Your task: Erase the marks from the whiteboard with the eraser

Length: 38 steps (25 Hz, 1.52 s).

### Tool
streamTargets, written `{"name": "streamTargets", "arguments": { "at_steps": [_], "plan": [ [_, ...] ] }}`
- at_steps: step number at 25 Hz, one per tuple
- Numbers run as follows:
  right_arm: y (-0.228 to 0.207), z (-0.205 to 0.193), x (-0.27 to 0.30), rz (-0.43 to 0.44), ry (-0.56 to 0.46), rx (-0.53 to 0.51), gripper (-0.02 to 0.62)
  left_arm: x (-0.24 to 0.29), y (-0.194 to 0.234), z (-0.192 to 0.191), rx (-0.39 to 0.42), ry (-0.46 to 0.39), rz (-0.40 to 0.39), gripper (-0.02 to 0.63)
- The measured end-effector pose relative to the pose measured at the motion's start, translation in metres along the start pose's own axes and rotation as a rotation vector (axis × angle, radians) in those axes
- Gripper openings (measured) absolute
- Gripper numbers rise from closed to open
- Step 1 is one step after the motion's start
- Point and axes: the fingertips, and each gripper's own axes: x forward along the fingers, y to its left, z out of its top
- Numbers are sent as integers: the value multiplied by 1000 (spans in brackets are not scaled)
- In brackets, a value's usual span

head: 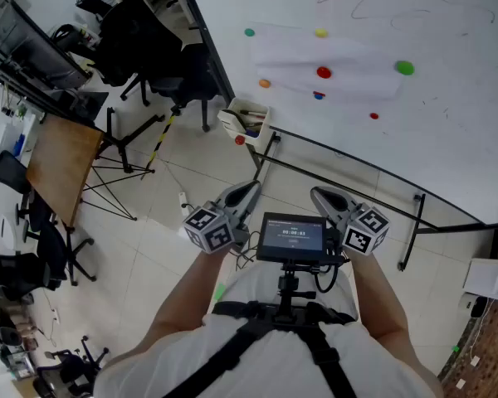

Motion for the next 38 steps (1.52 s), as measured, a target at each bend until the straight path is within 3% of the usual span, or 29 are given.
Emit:
{"name": "streamTargets", "arguments": {
  "at_steps": [6,10,14,18,21,24,27,30,32,38],
  "plan": [
    [-17,36,22,75,-11,-24,2,14,15,5,-27,8,85,5],
    [-41,35,27,123,26,4,2,48,23,11,-27,2,109,5],
    [-56,35,19,113,58,49,2,63,14,22,-14,-6,110,5],
    [-69,41,27,92,43,58,2,55,32,18,-38,-6,155,5],
    [-75,39,42,98,36,53,2,51,59,14,-36,-19,213,9],
    [-65,38,51,96,37,42,2,40,89,25,26,-32,316,18],
    [-58,41,54,58,20,37,2,36,124,45,104,-35,395,112],
    [-55,41,55,15,7,43,2,45,155,62,177,-15,416,252],
    [-54,41,53,-17,1,35,2,54,174,67,203,7,425,311],
    [-49,44,43,-111,-39,32,2,78,198,58,294,122,402,322]
  ]
}}
